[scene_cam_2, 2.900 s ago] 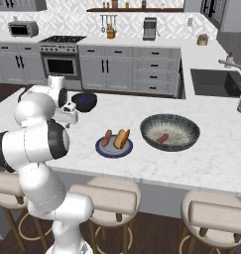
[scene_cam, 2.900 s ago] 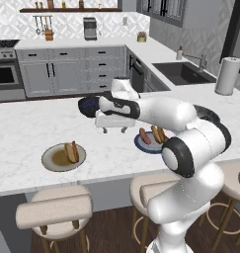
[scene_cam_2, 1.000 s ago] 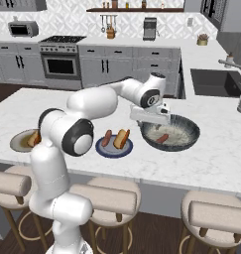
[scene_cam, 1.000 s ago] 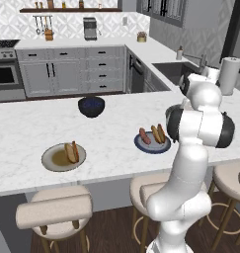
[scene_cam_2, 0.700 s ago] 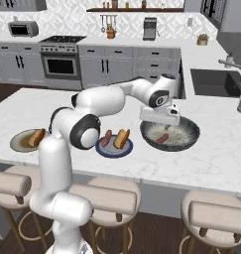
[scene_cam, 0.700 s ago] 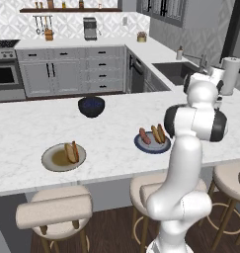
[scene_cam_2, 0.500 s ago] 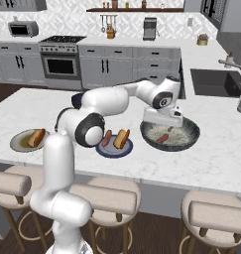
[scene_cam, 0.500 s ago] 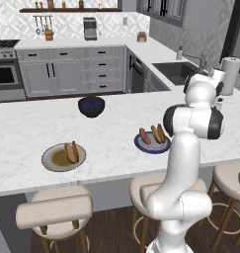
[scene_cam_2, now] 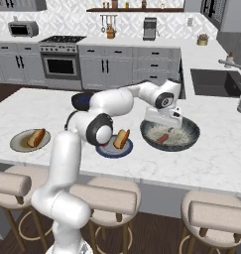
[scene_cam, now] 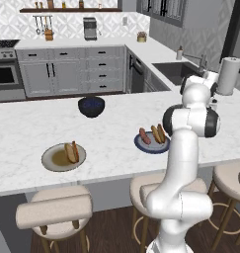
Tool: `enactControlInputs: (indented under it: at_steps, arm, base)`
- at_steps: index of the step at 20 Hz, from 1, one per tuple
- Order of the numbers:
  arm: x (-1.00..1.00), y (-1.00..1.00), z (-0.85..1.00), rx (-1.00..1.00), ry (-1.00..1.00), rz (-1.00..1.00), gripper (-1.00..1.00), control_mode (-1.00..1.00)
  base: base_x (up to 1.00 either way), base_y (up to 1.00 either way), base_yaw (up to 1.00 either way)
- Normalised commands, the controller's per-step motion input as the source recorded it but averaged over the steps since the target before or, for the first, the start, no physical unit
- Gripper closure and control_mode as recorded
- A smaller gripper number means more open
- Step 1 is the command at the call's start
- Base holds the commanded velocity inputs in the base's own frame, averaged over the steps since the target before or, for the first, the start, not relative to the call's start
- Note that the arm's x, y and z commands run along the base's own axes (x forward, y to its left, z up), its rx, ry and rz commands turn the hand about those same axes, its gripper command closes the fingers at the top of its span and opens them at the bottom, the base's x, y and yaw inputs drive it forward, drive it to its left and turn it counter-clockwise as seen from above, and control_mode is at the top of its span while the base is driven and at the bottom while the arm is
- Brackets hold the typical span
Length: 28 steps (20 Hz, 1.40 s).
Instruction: Place one bun and one sausage from the bowl on each plate.
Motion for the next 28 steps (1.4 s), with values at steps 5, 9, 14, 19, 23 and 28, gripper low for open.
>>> enactControlInputs:
  at_steps: [5, 9, 14, 19, 23, 28]
  arm:
    - [0.3, -0.03, -0.32, 0.02, 0.1, -0.2, -1.0, -1.0]
    - [0.2, -0.05, -0.44, 0.0, 0.13, -0.09, -1.0, -1.0]
    - [0.11, -0.01, -0.31, 0.0, 0.14, -0.04, -1.0, -1.0]
    - [0.0, -0.04, -0.32, 0.0, 0.12, 0.0, -1.0, -1.0]
    - [0.0, -0.01, -0.2, 0.0, 0.08, 0.0, -1.0, -1.0]
    - [0.0, 0.0, -0.14, 0.0, 0.05, 0.0, -1.0, -1.0]
  base:
    - [0.0, 0.0, 0.0]
    - [0.0, 0.0, 0.0]
    - [0.0, 0.0, 0.0]
    - [0.0, 0.0, 0.0]
    - [0.0, 0.0, 0.0]
    - [0.0, 0.0, 0.0]
